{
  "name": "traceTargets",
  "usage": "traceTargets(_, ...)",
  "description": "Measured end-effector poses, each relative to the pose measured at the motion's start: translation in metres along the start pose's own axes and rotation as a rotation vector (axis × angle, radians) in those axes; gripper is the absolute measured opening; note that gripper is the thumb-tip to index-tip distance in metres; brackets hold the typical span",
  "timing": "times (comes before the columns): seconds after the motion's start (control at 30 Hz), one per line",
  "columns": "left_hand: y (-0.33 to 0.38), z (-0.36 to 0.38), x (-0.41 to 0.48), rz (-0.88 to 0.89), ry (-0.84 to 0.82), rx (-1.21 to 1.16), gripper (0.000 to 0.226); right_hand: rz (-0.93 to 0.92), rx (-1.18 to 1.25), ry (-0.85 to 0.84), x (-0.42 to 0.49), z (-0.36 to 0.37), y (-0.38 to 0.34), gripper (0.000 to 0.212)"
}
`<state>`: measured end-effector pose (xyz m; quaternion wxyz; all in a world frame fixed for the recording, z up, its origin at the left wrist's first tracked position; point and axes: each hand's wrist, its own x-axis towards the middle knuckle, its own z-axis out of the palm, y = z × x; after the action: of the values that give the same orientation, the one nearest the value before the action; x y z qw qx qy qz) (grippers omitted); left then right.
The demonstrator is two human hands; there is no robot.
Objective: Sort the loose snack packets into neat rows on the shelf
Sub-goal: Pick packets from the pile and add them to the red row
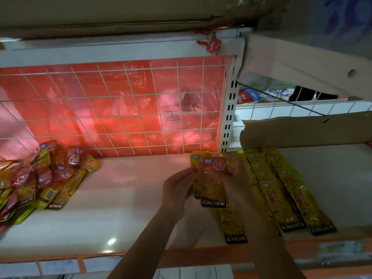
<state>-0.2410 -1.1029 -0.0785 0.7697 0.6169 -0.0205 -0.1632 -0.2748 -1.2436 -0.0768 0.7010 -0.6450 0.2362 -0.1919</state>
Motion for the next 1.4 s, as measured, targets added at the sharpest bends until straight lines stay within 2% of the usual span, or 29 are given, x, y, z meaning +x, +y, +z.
traceTargets(0.07,-0.007,-0.009,0.012,0.064,0.089,0.102,0.021,0.003,-0.001,0.114,0.001,-0.009,-0.002,0.040)
traceTargets(0.2,-0.010,-0.019,0.028,0.122,0.285,0.451,0.021,0.018,0.040,0.183,0.004,-0.030,-0.013,0.040)
traceTargets(0.37,-0.012,-0.013,0.030,0.121,0.187,0.587,0.032,0.019,0.047,0.191,-0.001,-0.038,-0.018,0.048)
traceTargets(0.53,-0.014,-0.004,0.037,0.118,0.075,0.600,0.029,0.045,0.045,0.218,-0.008,-0.040,-0.017,0.050)
traceTargets(0.73,-0.016,-0.001,0.048,0.150,0.027,0.691,0.026,0.048,0.047,0.216,-0.013,-0.046,-0.020,0.050)
traceTargets(1.03,-0.022,-0.002,0.059,0.240,-0.062,0.997,0.027,0.059,0.032,0.227,-0.016,-0.050,-0.014,0.053)
traceTargets(1.17,-0.022,-0.002,0.062,0.251,-0.059,1.058,0.022,0.056,0.043,0.208,-0.020,-0.052,-0.013,0.050)
traceTargets(1.27,-0.022,-0.002,0.060,0.294,-0.019,1.068,0.026,0.059,0.063,0.199,-0.023,-0.052,-0.013,0.053)
traceTargets(1.4,-0.019,0.009,0.051,0.481,0.017,0.989,0.027,0.056,0.033,0.202,-0.024,-0.052,-0.013,0.053)
